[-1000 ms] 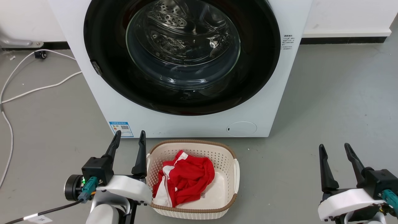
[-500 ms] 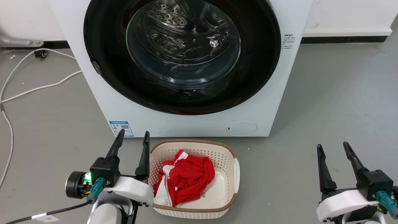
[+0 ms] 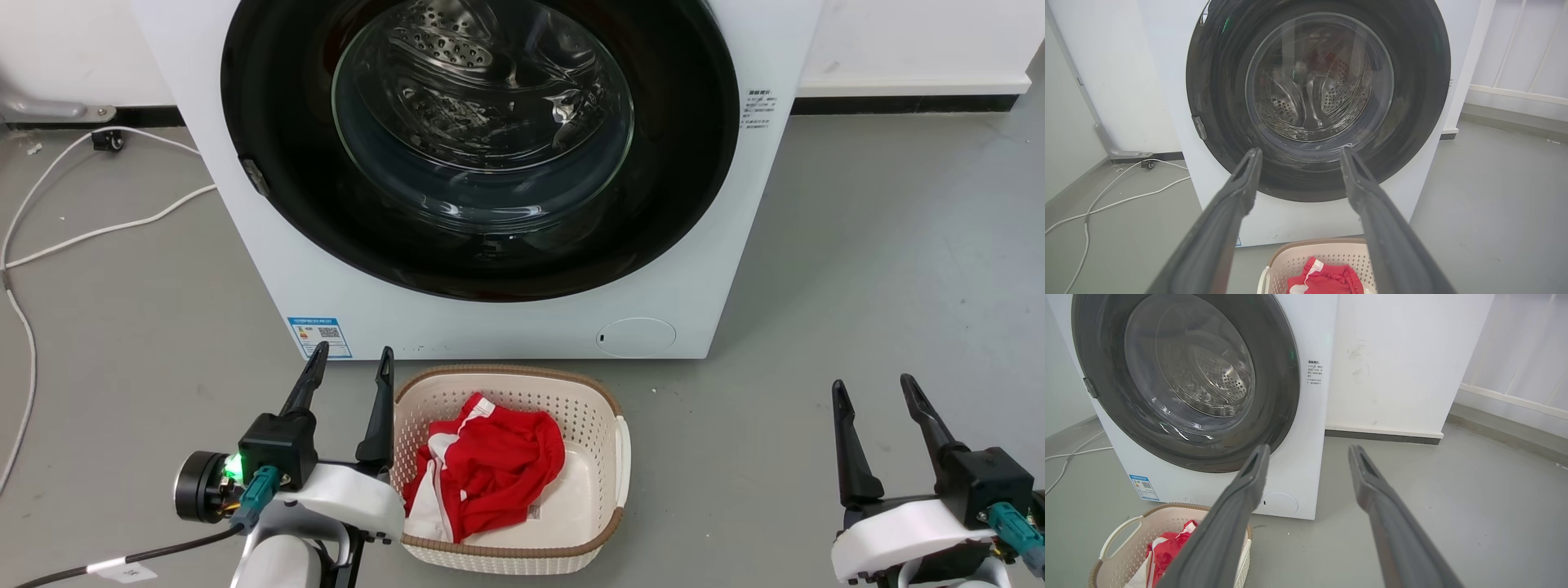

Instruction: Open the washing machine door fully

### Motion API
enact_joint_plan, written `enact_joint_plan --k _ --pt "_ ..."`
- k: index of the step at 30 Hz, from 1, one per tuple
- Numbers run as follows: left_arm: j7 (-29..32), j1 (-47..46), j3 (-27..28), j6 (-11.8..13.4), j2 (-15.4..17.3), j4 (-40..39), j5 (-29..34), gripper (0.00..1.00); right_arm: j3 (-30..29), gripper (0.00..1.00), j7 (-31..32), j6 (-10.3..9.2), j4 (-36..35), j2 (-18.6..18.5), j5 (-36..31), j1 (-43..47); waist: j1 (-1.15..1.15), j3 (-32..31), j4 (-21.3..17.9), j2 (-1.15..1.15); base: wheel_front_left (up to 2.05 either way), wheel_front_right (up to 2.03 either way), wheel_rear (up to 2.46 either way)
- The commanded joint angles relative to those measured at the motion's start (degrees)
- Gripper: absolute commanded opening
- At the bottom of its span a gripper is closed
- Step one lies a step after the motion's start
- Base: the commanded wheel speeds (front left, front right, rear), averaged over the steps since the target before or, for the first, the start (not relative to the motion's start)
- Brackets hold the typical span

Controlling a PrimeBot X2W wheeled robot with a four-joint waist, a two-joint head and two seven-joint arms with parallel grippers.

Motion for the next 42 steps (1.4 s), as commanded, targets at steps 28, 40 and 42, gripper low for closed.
enact_joint_plan --k 28,40,42 --pt "-0.28 -0.41 0.34 0.47 -0.1 -0.59 -0.2 1.0 0.4 0.0 0.18 -0.03 0.99 0.16 83.96 -6.59 0.0 0.94 -0.34 0.0 0.0 0.0 0.0" --pt "-0.23 -2.84 0.24 0.28 -0.14 -1.35 -0.48 1.0 -3.73 0.0 6.1 -0.03 12.92 -8.62 104.42 -26.57 0.0 4.32 -0.19 0.0 0.0 0.0 0.0" --pt "-0.23 -3.33 -0.07 0.34 -0.19 -1.44 -0.57 1.0 -2.3 0.0 6.79 -0.03 16.72 -11.7 104.63 -31.13 0.0 4.94 0.15 0.0 0.0 0.0 0.0"
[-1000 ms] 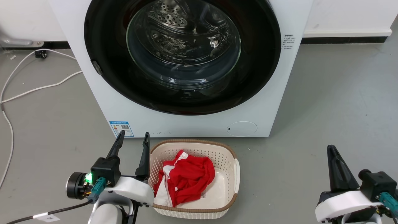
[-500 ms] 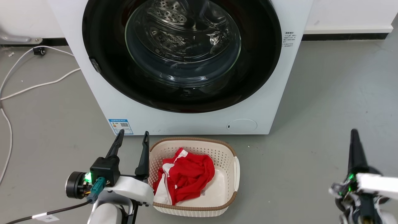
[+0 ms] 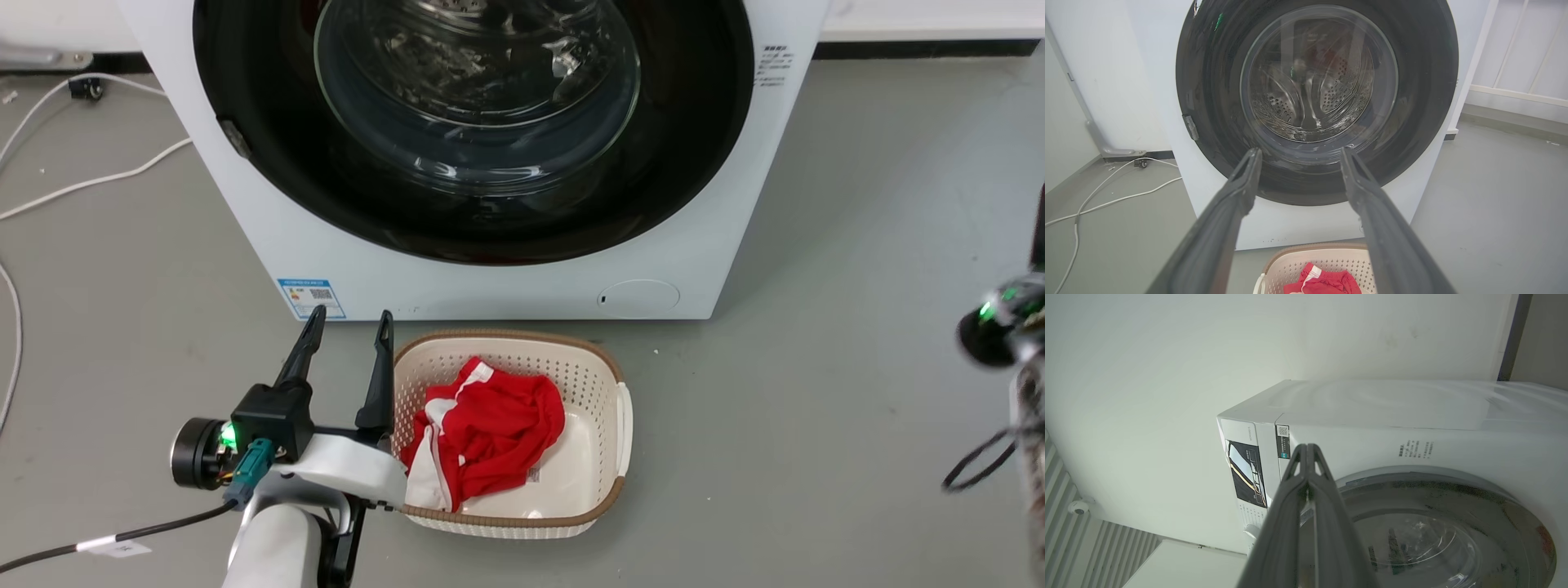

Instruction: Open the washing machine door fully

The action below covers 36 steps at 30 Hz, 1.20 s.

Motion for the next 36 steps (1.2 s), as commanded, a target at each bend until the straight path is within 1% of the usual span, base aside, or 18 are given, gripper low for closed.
enact_joint_plan --k 1,5,6,7,8,12,16,19,23,28,32,36 --pt "-0.15 -0.87 -0.27 0.05 -0.02 -0.2 -0.15 1.0 0.83 0.0 0.3 -0.02 2.27 -2.08 -0.12 -3.45 0.0 0.61 0.54 0.0 0.0 0.0 0.0" --pt "-0.15 -2.06 -1.16 -0.17 -0.1 -0.48 -0.46 1.0 5.1 0.0 2.37 -0.01 11.06 -7.56 -0.8 -13.75 0.0 2.17 1.39 0.0 0.0 0.0 0.0" --pt "-0.15 -2.06 -1.16 -0.17 -0.1 -0.48 -0.46 1.0 5.1 0.0 2.37 -0.01 11.06 -7.56 -0.8 -13.75 0.0 2.17 1.39 0.0 0.0 0.0 0.0" --pt "-0.15 -2.69 -1.53 -0.27 -0.1 -0.68 -0.52 1.0 7.71 0.0 3.56 -0.02 15.42 -9.96 -1.79 -19.14 0.0 3.08 1.87 0.0 0.0 0.0 0.0" --pt "-0.15 -2.69 -1.53 -0.27 -0.1 -0.68 -0.52 1.0 7.71 0.0 3.56 -0.02 15.42 -9.96 -1.79 -19.14 0.0 3.08 1.87 0.0 0.0 0.0 0.0" --pt "-0.15 -3.76 -2.2 -0.22 -0.14 -1.09 -0.9 1.0 13.77 0.0 7.57 -0.02 23.97 -13.05 -4.99 -29.29 0.0 4.78 2.82 0.0 0.0 0.0 0.0" --pt "-0.15 -4.85 -2.56 -0.33 -0.14 -1.65 -1.12 1.0 19.41 0.0 13.28 -0.02 32.1 -13.94 -7.95 -39.17 0.0 6.68 3.77 0.0 0.0 0.0 0.0" --pt "-0.15 -5.44 -2.78 -0.4 -0.16 -2.2 -1.04 1.0 23.66 0.0 17.98 -0.02 37.64 -13.06 -10.83 -45.4 0.0 8.01 4.37 0.0 0.0 0.0 0.0" --pt "-0.15 -6.27 -2.94 -0.44 -0.17 -3.43 -0.81 1.0 27.94 0.0 24.35 -0.02 43.22 -10.6 -13.7 -52.26 0.0 9.85 4.99 0.0 0.0 0.0 0.0" --pt "-0.15 -7.29 -3.46 -0.5 -0.16 -5.05 -0.73 1.0 30.79 0.0 29.83 -0.02 47.31 -7.7 -15.49 -57.63 0.0 12.29 5.71 0.0 0.0 0.0 0.0" --pt "-0.15 -7.89 -3.66 -0.47 -0.18 -6.09 -0.75 1.0 32.46 0.0 31.87 -0.02 48.61 -6.58 -17.09 -59.76 0.0 14.16 6.07 0.0 0.0 0.0 0.0" --pt "-0.15 -8.46 -4.07 -0.15 -0.17 -7.07 -1.04 1.0 33.13 0.0 31.14 -0.02 49.67 -5.85 -18.19 -61.47 0.0 16.09 6.38 0.0 0.0 0.0 0.0"
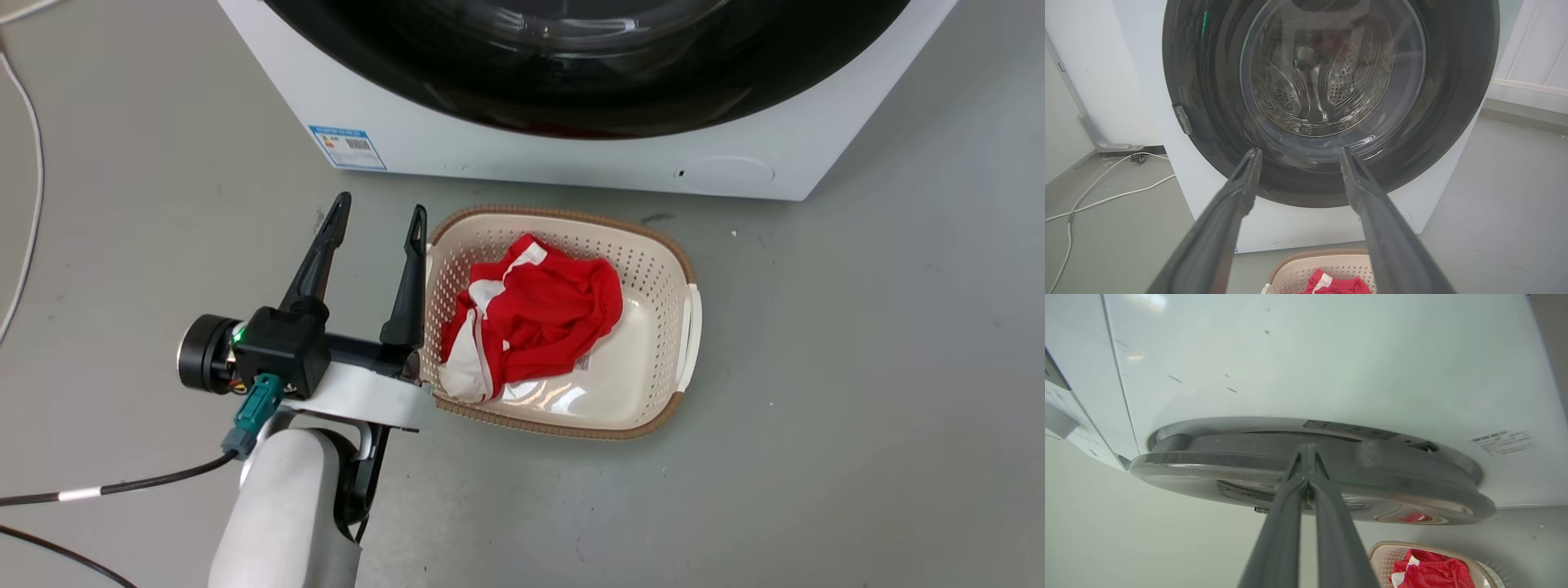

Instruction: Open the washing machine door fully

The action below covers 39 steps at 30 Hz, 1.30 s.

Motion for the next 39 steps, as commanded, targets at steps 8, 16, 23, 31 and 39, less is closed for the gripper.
enact_joint_plan --k 8,16,23,31,39 --pt "-0.13 -2.22 -0.32 0.37 -0.06 -1.46 -0.53 1.0 0.89 0.0 -0.65 -0.02 1.49 1.2 -1.53 -3.5 -0.01 4.14 0.33 0.0 0.0 0.0 0.0" --pt "-0.13 -2.99 -0.29 0.48 -0.06 -1.77 -0.48 1.0 0.91 0.0 2.83 -0.02 1.79 2.98 -1.25 -4.36 -0.01 5.38 0.06 0.0 0.0 0.0 0.0" --pt "-0.13 -3.17 -0.46 0.44 -0.06 -1.43 -0.57 1.0 0.54 0.0 7.37 -0.01 0.95 3.41 -0.26 -3.96 -0.01 5.52 -0.12 0.0 0.0 0.0 0.0" --pt "-0.13 -3.28 -0.63 0.74 -0.06 -1.04 -0.8 1.0 0.06 0.0 13.84 -0.02 -1.08 3.23 1.3 -2.03 -0.01 4.97 -0.32 0.0 0.0 0.0 0.0" --pt "-0.13 -1.86 -0.46 0.91 -0.06 -0.16 -0.8 1.0 -0.14 0.0 21.29 -0.02 -4.43 3.29 3.13 2.73 -0.01 2.42 -0.87 0.0 0.0 0.0 0.0"
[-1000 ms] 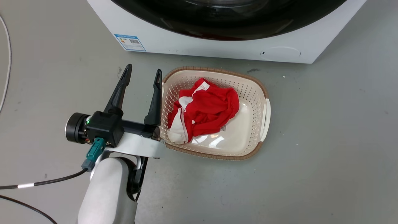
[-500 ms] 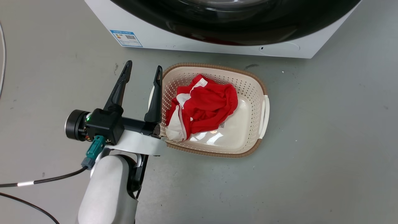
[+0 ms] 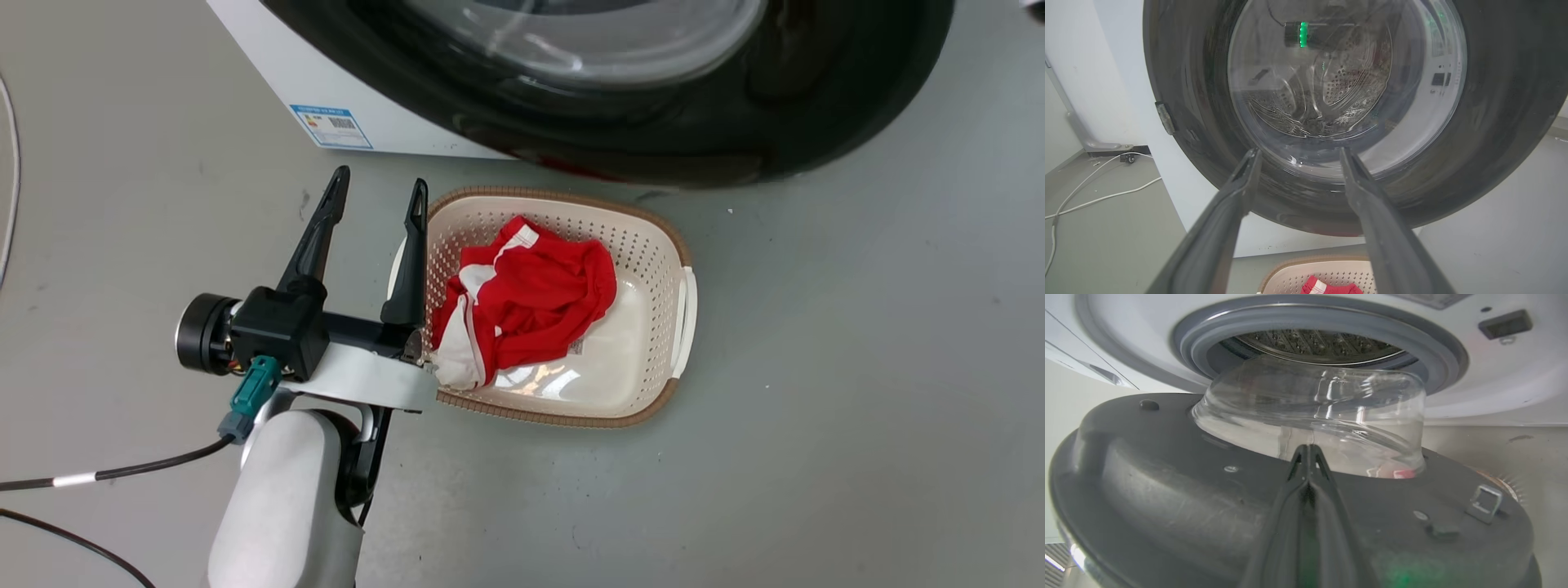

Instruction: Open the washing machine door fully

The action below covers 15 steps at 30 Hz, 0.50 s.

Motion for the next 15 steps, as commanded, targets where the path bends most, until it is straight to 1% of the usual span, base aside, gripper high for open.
enact_joint_plan --k 1,8,9,15 --pt "-0.13 1.14 0.06 0.39 -0.06 0.34 0.08 1.0 0.09 0.0 1.73 -0.02 -1.55 0.91 0.75 2.83 0.0 -1.44 -0.35 0.0 0.0 0.0 0.0" --pt "-0.13 3.72 0.77 0.52 -0.06 1.71 0.47 1.0 -0.14 0.0 5.47 -0.02 -7.66 2.03 2.87 11.86 0.0 -6.67 -1.23 0.0 0.0 0.0 0.0" --pt "-0.13 3.72 0.77 0.52 -0.06 1.71 0.47 1.0 -0.14 0.0 5.47 -0.02 -7.66 2.03 2.87 11.86 0.0 -6.67 -1.23 0.0 0.0 0.0 0.0" --pt "-0.13 6.79 1.05 0.56 -0.06 2.74 0.52 1.0 0.89 0.0 8.3 -0.01 -14.1 3.19 4.07 20.9 0.0 -11.62 -1.72 0.0 0.0 0.0 0.0"
